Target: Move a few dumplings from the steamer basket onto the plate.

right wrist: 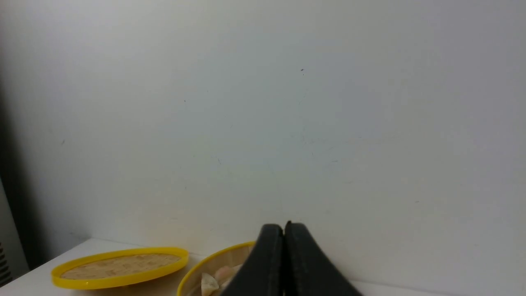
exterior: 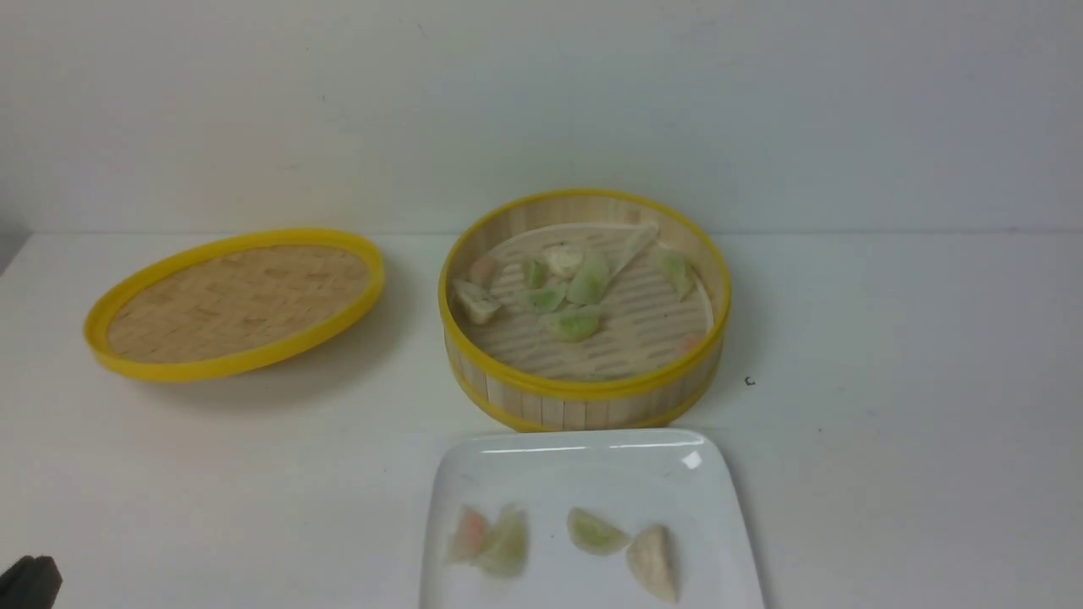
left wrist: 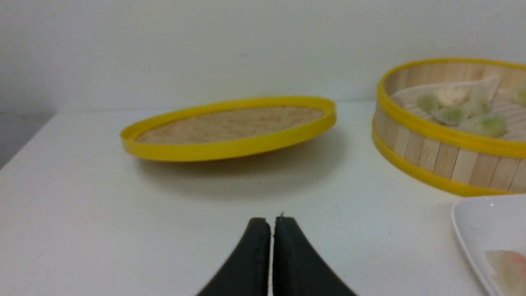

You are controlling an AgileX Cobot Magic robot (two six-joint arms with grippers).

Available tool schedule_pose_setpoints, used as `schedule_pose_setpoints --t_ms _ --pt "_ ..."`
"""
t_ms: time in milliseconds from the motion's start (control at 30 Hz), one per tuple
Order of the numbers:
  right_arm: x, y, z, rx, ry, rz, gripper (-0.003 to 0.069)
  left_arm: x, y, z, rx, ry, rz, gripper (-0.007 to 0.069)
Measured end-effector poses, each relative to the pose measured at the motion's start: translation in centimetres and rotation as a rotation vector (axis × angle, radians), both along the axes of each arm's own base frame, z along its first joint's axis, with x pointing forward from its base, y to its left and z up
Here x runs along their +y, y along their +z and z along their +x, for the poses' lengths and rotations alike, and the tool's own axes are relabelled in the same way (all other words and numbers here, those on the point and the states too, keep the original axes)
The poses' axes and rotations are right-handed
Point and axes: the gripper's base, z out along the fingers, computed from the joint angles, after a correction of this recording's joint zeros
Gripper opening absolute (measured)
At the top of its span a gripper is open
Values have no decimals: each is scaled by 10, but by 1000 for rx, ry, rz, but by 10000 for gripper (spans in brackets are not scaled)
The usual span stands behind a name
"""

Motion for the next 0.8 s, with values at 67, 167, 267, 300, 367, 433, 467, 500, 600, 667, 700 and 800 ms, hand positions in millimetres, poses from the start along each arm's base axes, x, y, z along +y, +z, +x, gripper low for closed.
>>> schedule_pose_setpoints --t_ms 67,167,267,300,367,433,467,500,600,667,700,800 --pt "0 0 0 0 0 0 -13 0 -4 -1 44 0 2 -6" --pt "0 0 0 0 0 0 -13 0 -10 -2 101 -3 15 -6" --pt "0 0 0 0 0 -1 -13 0 -12 -3 126 -4 24 -6" --pt "0 0 0 0 0 -1 -13 0 -12 -3 126 -3 26 -6" --pt "0 0 0 0 0 -1 -13 0 -12 -3 126 -3 26 -6" --pt "0 0 0 0 0 -1 -13 0 -12 -3 126 -3 26 -6" --pt "0 0 0 0 0 -1 -13 0 -12 -3 126 -3 26 -6" --pt "0 0 0 0 0 -1 -13 0 -12 -3 126 -3 27 -6" --pt "0 0 0 0 0 -1 -13 0 -12 -3 126 -3 27 -6" --pt "0 0 0 0 0 -1 -13 0 -12 -3 126 -3 27 -6" --pt "0 0 0 0 0 -1 -13 0 -12 -3 126 -3 27 -6" --pt "0 0 0 0 0 -1 -13 0 -12 -3 126 -3 27 -6"
